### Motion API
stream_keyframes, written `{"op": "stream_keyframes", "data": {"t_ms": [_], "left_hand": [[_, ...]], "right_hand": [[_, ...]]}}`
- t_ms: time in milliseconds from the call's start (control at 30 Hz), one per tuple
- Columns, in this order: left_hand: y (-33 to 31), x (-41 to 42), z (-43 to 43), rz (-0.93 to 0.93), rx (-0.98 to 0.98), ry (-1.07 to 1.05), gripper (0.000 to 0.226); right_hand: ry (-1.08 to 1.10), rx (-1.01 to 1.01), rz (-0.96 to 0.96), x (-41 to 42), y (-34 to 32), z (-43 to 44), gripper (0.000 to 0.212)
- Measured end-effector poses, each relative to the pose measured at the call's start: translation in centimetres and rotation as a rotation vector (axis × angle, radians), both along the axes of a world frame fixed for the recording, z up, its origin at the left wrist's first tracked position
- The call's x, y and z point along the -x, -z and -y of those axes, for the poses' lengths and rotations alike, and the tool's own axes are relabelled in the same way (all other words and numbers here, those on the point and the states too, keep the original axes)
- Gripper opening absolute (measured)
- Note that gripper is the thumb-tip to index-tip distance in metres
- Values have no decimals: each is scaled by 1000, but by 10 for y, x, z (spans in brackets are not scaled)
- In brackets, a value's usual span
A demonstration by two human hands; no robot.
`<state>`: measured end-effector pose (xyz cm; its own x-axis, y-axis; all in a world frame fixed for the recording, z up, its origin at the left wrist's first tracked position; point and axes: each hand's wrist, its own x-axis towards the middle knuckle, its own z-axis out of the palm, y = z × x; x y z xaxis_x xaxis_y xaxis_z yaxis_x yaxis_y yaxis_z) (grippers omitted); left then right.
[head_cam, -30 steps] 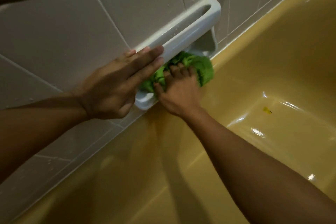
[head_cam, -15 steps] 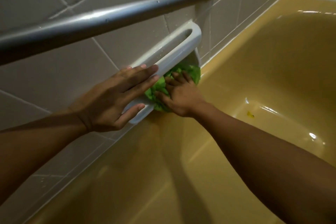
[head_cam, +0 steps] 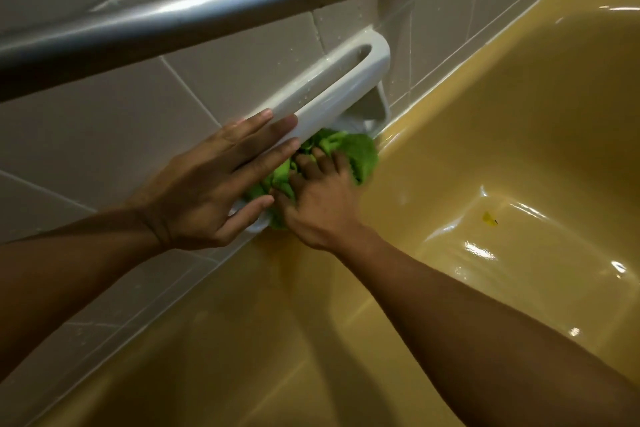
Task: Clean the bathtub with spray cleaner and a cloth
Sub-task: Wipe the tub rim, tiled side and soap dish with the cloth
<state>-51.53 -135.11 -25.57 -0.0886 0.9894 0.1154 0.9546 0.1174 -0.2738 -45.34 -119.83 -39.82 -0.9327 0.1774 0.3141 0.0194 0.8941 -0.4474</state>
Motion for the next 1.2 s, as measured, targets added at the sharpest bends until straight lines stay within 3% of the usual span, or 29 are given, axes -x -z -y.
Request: {"op": "stream_keyframes", "data": {"t_ms": [200, 333, 533, 767, 933, 1067, 1200], "left_hand": [[2, -1, 1, -22, -14, -7, 66], [3, -2, 3, -15, -60, -2, 66], [6, -4, 8, 14, -114, -5, 65], [10, -3, 11, 28, -139, 0, 63], [12, -2, 11, 22, -158, -1, 63], [10, -3, 11, 18, -159, -13, 64], [10, -2, 11, 15, -158, -16, 66]], "right_hand": [[-132, 74, -205, -12, 13, 35, 45], [-220, -19, -156, -12, 20, -3, 51], [58, -75, -31, 8, 19, -72, 64], [331, 94, -256, 37, 8, -35, 30], [142, 125, -307, 26, 6, 7, 28], [18, 115, -268, 8, 16, 36, 44], [-63, 172, -266, -2, 10, 32, 45]]}}
